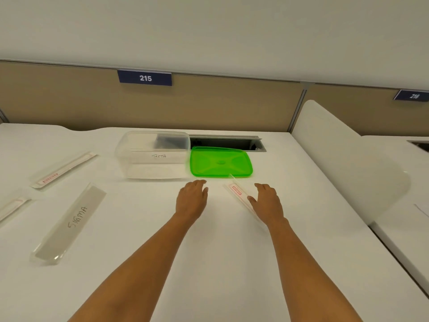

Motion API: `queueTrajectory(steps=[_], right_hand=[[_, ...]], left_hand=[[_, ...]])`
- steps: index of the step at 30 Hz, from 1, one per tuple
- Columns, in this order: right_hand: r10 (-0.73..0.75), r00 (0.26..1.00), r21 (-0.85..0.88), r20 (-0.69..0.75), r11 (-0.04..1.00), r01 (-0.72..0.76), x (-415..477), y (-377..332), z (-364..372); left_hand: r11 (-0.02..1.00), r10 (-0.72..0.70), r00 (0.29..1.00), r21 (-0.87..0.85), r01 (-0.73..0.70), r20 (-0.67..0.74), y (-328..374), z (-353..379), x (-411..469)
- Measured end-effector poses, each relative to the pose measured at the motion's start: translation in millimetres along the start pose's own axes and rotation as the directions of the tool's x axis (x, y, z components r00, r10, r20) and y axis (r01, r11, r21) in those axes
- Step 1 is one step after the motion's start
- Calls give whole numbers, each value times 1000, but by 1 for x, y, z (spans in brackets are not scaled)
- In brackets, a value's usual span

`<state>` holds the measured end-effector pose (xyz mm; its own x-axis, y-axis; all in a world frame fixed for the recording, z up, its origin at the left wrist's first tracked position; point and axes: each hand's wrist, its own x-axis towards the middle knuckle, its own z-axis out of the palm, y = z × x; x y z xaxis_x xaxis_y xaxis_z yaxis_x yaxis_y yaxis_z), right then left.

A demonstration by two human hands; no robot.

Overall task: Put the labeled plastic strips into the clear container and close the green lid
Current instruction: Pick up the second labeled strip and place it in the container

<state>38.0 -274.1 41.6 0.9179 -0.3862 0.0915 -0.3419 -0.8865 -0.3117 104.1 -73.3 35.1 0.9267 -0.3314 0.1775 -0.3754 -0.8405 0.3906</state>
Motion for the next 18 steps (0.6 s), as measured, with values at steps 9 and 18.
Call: queueTrajectory(steps=[9,18], right_hand=[[54,995,262,88,962,-75,-14,41,9],[32,995,419,93,905,-69,-13,50,14]], left_hand=[[998,-11,990,-59,19,138,59,59,-20],[959,-112,983,-244,145,146,60,70,-10]])
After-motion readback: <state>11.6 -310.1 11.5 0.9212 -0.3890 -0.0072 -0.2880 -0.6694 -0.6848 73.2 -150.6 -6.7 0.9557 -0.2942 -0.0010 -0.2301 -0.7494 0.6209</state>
